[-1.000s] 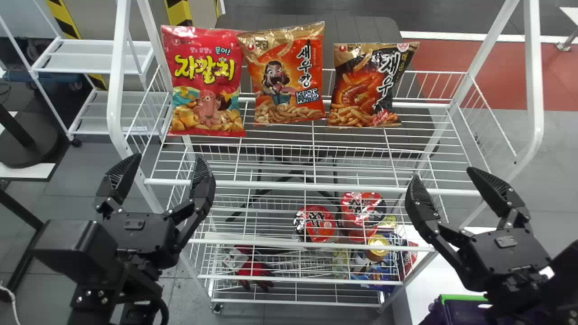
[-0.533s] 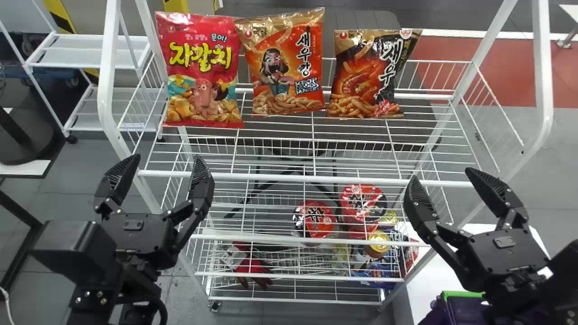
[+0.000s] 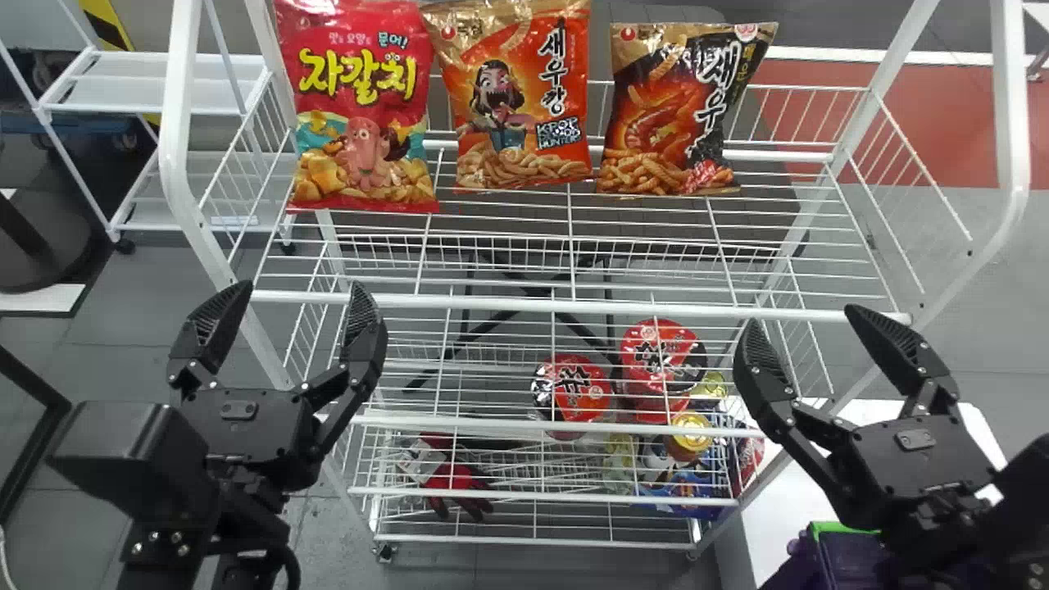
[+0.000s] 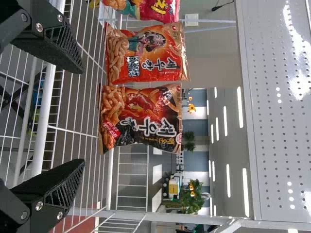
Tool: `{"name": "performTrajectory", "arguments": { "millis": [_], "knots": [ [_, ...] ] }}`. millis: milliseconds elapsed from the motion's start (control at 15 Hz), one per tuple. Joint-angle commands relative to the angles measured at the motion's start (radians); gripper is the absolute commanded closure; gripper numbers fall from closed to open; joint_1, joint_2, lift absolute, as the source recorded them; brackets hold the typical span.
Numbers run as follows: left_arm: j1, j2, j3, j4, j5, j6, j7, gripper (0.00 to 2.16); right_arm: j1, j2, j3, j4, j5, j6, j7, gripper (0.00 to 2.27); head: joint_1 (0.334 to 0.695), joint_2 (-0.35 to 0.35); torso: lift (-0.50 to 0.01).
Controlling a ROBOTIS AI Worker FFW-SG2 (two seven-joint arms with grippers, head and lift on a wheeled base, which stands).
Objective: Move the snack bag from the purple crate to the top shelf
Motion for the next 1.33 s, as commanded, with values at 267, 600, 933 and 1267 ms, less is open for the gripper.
{"name": "performTrajectory", "arguments": {
  "millis": [267,600,933,1267],
  "knots": [
    [0.011,0.001,0.002,-0.010,0.000,-0.007,-0.001,0.15,0.013,0.000,-0.004,-0.017,0.000,0.003,0.003,0.18,0.695,-0.030,-0.124],
    [0.014,0.001,0.002,-0.013,0.000,-0.007,-0.001,0.15,0.016,0.000,-0.008,-0.023,0.000,0.003,0.006,0.18,0.695,-0.029,-0.144],
    [0.020,0.001,-0.003,-0.021,-0.002,-0.010,-0.001,0.15,0.030,0.000,-0.009,-0.037,0.000,0.003,0.009,0.18,0.695,-0.031,-0.164],
    [0.020,0.001,-0.004,-0.026,-0.003,-0.010,-0.001,0.15,0.036,0.000,-0.015,-0.041,-0.002,0.003,0.011,0.18,0.695,-0.036,-0.184]
  ]
}}
